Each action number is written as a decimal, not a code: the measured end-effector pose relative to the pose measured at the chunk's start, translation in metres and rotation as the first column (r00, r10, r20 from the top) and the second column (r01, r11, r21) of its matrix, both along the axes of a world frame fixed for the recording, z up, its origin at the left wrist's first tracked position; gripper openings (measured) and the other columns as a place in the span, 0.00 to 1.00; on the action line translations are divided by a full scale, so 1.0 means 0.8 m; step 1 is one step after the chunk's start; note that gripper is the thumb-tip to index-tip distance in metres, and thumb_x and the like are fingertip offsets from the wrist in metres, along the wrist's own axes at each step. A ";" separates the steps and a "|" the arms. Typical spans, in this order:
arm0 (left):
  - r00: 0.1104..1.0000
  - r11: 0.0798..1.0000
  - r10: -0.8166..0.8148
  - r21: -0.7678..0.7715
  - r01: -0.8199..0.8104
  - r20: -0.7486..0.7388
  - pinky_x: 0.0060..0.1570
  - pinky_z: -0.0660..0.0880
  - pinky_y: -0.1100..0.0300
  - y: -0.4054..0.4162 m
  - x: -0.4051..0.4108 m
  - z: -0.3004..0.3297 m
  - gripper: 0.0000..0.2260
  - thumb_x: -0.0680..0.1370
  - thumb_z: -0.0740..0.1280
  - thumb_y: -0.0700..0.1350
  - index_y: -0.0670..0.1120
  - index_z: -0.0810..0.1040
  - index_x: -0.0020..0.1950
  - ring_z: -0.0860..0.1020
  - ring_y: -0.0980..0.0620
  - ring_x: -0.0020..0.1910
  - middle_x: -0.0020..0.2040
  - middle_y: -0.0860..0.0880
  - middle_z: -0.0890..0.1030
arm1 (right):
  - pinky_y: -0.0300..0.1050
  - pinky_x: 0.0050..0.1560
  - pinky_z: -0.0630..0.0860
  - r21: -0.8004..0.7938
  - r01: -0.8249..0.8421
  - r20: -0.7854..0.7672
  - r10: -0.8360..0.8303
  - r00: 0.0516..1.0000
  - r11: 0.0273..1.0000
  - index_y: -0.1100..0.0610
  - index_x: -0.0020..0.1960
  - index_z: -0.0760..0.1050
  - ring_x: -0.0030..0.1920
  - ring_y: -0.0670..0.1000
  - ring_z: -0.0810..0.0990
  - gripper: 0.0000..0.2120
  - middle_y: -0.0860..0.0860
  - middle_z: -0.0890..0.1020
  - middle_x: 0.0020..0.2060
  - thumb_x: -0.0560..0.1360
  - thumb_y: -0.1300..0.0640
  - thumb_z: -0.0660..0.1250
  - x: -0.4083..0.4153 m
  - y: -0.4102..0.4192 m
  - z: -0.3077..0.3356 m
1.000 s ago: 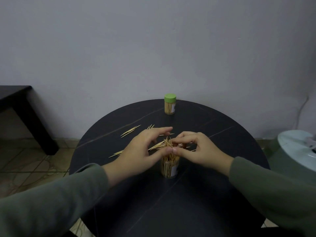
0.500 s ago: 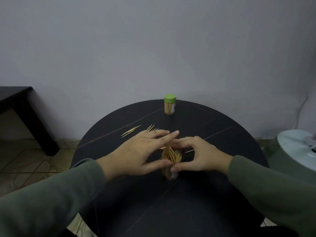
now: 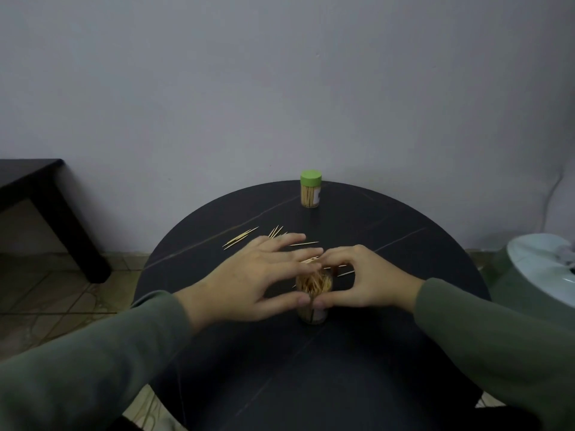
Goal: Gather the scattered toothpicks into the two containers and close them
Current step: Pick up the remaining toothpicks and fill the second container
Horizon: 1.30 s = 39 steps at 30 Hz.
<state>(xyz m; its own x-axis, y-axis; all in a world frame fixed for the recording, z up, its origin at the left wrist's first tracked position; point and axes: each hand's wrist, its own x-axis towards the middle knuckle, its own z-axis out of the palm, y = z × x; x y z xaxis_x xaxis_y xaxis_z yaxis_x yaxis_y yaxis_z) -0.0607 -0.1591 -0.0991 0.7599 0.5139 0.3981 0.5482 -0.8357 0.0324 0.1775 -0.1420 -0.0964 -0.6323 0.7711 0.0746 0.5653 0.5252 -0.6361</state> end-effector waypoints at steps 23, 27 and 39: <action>0.986 0.997 0.056 0.068 -0.046 -0.160 0.70 0.60 0.51 -0.009 0.021 -0.010 0.28 0.81 0.51 0.64 0.50 0.64 0.76 0.50 0.50 0.78 0.78 0.52 0.59 | 0.52 0.57 0.76 0.002 -0.018 -0.042 0.018 0.999 1.000 0.51 0.57 0.80 0.56 0.44 0.79 0.26 0.45 0.83 0.53 0.65 0.38 0.74 0.002 0.006 -0.002; 0.993 0.993 0.022 0.114 -0.009 -0.112 0.66 0.65 0.48 -0.001 0.011 -0.007 0.22 0.81 0.56 0.60 0.50 0.76 0.68 0.57 0.48 0.77 0.76 0.51 0.65 | 0.49 0.60 0.75 0.011 -0.028 -0.029 0.028 0.999 1.000 0.49 0.61 0.79 0.59 0.43 0.78 0.25 0.44 0.81 0.56 0.66 0.40 0.75 0.002 0.007 -0.003; 0.982 0.989 0.140 -0.058 -0.134 0.129 0.62 0.64 0.54 -0.001 -0.002 -0.009 0.20 0.82 0.52 0.57 0.52 0.74 0.69 0.67 0.53 0.71 0.68 0.55 0.75 | 0.45 0.65 0.59 0.184 -0.126 0.506 0.016 0.863 0.975 0.43 0.73 0.64 0.66 0.44 0.66 0.28 0.43 0.70 0.68 0.75 0.49 0.67 0.017 0.023 0.014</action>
